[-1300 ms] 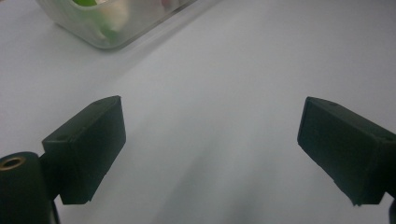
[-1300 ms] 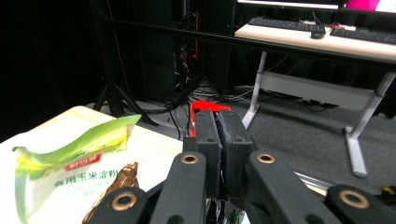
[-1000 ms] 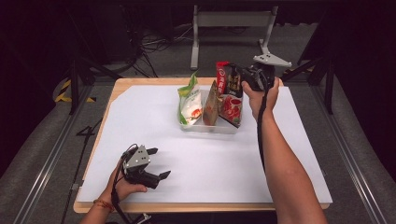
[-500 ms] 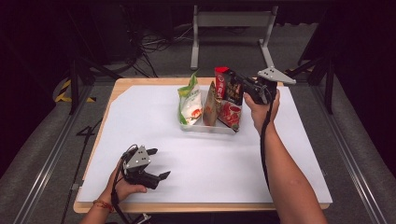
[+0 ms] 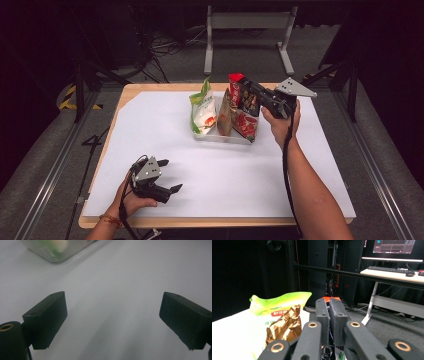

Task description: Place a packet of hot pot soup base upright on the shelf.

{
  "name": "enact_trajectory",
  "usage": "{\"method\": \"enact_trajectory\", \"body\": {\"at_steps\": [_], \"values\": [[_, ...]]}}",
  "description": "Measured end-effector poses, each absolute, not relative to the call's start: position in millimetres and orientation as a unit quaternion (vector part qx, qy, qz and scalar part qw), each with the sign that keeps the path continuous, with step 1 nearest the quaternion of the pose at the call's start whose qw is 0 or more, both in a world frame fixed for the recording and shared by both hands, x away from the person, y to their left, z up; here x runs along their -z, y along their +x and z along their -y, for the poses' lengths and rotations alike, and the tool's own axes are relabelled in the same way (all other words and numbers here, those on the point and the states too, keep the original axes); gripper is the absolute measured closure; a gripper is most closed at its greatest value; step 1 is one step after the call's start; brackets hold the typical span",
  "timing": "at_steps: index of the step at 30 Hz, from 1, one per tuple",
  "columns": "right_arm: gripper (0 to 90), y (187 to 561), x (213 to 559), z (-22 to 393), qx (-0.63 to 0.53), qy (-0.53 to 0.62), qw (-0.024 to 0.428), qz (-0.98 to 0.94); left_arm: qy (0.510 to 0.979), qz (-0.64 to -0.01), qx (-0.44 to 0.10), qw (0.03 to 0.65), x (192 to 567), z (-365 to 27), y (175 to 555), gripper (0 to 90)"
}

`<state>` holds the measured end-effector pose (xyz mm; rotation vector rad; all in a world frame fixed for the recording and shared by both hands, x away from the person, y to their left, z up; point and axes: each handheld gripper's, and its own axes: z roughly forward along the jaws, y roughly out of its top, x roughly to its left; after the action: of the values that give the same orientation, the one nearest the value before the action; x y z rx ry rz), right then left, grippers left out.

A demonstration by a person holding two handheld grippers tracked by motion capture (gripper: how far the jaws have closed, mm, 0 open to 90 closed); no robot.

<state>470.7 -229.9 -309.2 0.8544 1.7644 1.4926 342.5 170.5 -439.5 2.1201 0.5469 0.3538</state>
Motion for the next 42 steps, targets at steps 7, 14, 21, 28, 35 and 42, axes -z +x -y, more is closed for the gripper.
{"method": "enact_trajectory", "body": {"at_steps": [7,14,21,28,35,42], "values": [[84.3,472.0,308.0,233.1,-0.560,0.321,0.340,-0.684,0.858,-0.222,-0.143,0.441,440.0,-169.1,343.9,8.6],[68.0,480.7,310.9,241.4,-0.553,0.345,0.335,-0.681,0.858,-0.222,-0.141,0.442,440.9,-170.7,344.0,8.6],[50.6,470.1,312.7,247.6,-0.524,0.336,0.333,-0.708,0.860,-0.218,-0.142,0.440,439.7,-168.1,342.5,8.6],[80.8,449.6,325.7,259.5,-0.513,0.323,0.323,-0.727,0.860,-0.219,-0.145,0.438,439.6,-168.3,342.2,8.6],[90.0,429.6,352.3,258.3,-0.462,0.331,0.294,-0.768,0.861,-0.217,-0.147,0.436,439.0,-168.2,341.2,8.6],[90.0,422.7,384.8,251.7,-0.423,0.336,0.263,-0.800,0.862,-0.216,-0.146,0.434,439.2,-167.0,340.8,8.6]]}}
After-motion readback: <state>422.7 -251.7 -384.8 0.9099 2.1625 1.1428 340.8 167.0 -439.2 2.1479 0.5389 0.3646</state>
